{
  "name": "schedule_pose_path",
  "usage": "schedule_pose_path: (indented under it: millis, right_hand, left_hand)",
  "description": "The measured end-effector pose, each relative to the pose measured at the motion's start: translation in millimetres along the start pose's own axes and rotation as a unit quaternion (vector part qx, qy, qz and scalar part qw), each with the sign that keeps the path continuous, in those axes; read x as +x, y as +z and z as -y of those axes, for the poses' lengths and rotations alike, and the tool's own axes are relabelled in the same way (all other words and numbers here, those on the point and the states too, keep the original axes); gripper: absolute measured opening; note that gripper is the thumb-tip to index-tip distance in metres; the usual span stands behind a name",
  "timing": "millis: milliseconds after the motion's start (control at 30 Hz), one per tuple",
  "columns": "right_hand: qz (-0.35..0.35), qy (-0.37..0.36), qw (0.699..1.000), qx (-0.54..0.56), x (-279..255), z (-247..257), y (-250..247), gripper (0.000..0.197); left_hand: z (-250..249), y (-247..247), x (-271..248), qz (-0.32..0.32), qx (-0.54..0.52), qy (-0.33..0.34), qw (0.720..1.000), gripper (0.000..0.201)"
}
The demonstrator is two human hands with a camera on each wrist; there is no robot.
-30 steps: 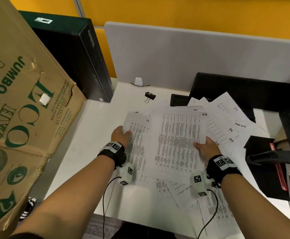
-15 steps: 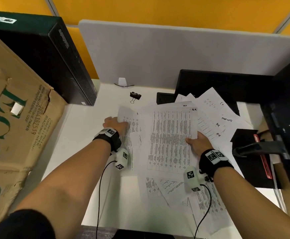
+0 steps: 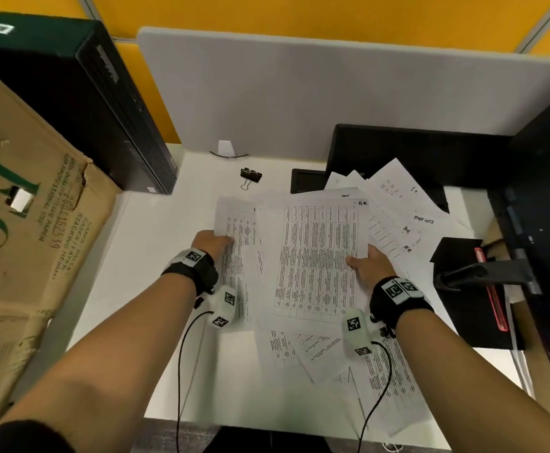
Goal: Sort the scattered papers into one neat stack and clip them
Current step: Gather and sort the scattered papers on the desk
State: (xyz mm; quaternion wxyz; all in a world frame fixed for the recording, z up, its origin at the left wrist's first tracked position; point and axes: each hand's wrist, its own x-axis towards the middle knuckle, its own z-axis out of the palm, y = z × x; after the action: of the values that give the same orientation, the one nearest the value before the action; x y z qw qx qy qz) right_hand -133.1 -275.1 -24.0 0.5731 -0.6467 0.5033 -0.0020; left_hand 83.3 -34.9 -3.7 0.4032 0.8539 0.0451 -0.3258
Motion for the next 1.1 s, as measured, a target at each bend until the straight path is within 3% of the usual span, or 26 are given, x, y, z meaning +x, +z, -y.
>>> schedule_pose_path:
  millis: [67, 167, 400, 467, 567, 667, 767, 833, 933, 1100]
  right_hand:
    - [0.001, 0.012, 1.000, 0.006, -1.2, 0.4, 0.6, 0.028]
    - [0.004, 0.029, 0.999, 0.023, -3.0, 0.5, 1.0, 0.033]
    - [0.008, 0.030, 0.999, 0.011, -4.6, 1.5, -3.2, 0.037]
    - [0.005, 0.024, 1.000, -0.001, -8.7, 3.5, -5.2, 0.038]
    - [-0.008, 0.019, 1.000, -0.013, -17.0, 10.4, -11.3, 0.040]
    - [-0.016, 0.014, 0.999, -0.026, -24.0, 20.0, -19.5, 0.044]
    - [-0.017, 0.009, 1.000, -0.003, -23.7, 26.0, -28.1, 0.043]
    - [-0.008, 0.005, 0.999, 0.053, -25.1, 28.3, -32.5, 0.046]
    - [0.005, 0.025, 0.984, 0.176, -37.2, 34.4, -35.8, 0.056]
    - [0.025, 0.018, 0.972, 0.234, -61.9, 43.1, -34.7, 0.053]
  left_hand:
    - [-7.0, -2.9, -10.5, -0.028, 0.018, 0.040, 0.999, 0.014]
    - [-28.5, -14.8, -32.6, -0.103, 0.102, 0.131, 0.981, 0.015]
    - [-87.6, -74.9, -90.6, -0.268, 0.186, 0.358, 0.875, 0.029]
    - [-106.3, -92.0, -111.5, -0.274, 0.149, 0.415, 0.854, 0.046]
    - [-129.7, -108.5, -143.5, -0.201, 0.008, 0.484, 0.851, 0.067]
    - [-139.3, -115.1, -142.1, -0.129, -0.103, 0.446, 0.880, 0.069]
    - [-133.9, -104.1, -121.5, -0.060, -0.172, 0.362, 0.914, 0.040]
    - [-124.1, -84.3, -117.5, -0.021, -0.196, 0.301, 0.933, 0.033]
    - [-105.9, -47.1, -114.0, 0.008, -0.154, 0.230, 0.961, 0.034]
    - [-76.9, 6.0, -93.5, 0.055, -0.042, 0.139, 0.988, 0.028]
